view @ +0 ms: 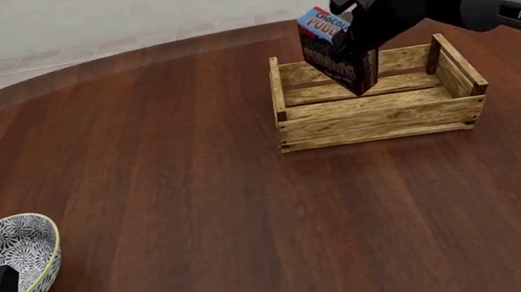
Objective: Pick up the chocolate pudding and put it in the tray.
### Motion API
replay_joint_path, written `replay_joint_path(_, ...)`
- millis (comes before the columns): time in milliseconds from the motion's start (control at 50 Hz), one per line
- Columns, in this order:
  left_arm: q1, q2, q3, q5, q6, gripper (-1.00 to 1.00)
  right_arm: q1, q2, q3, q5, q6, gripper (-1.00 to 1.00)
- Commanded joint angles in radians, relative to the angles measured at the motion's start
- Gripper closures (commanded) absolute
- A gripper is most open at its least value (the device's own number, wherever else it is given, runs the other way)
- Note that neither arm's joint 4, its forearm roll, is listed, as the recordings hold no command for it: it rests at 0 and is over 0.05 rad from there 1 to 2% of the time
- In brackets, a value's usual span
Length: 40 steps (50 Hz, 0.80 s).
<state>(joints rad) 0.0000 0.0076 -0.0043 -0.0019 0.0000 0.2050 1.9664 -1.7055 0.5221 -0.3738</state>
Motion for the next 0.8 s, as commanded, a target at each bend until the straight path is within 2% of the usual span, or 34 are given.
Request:
replay_joint_path(20, 0.0, 0.0, 0.0, 0.0, 0.0, -1.0, -0.004, 0.006, 0.001, -0.008, 0.016, 1.0)
replay_joint_path(240, 0.0, 0.0, 0.0, 0.0, 0.0, -1.0, -0.004, 0.018, 0.006, -0.021, 0.016, 1.0)
replay_joint_path(280, 0.0, 0.0, 0.0, 0.0, 0.0, -1.0, -0.013, 0.027, 0.009, -0.025, -0.005, 1.0)
replay_joint_path(320, 0.0, 0.0, 0.0, 0.0, 0.0, -1.0, -0.008, 0.026, 0.007, -0.026, 0.011, 1.0)
replay_joint_path(800, 0.0, 0.0, 0.0, 0.0, 0.0, -1.0, -0.009, 0.039, 0.022, -0.049, 0.024, 1.0)
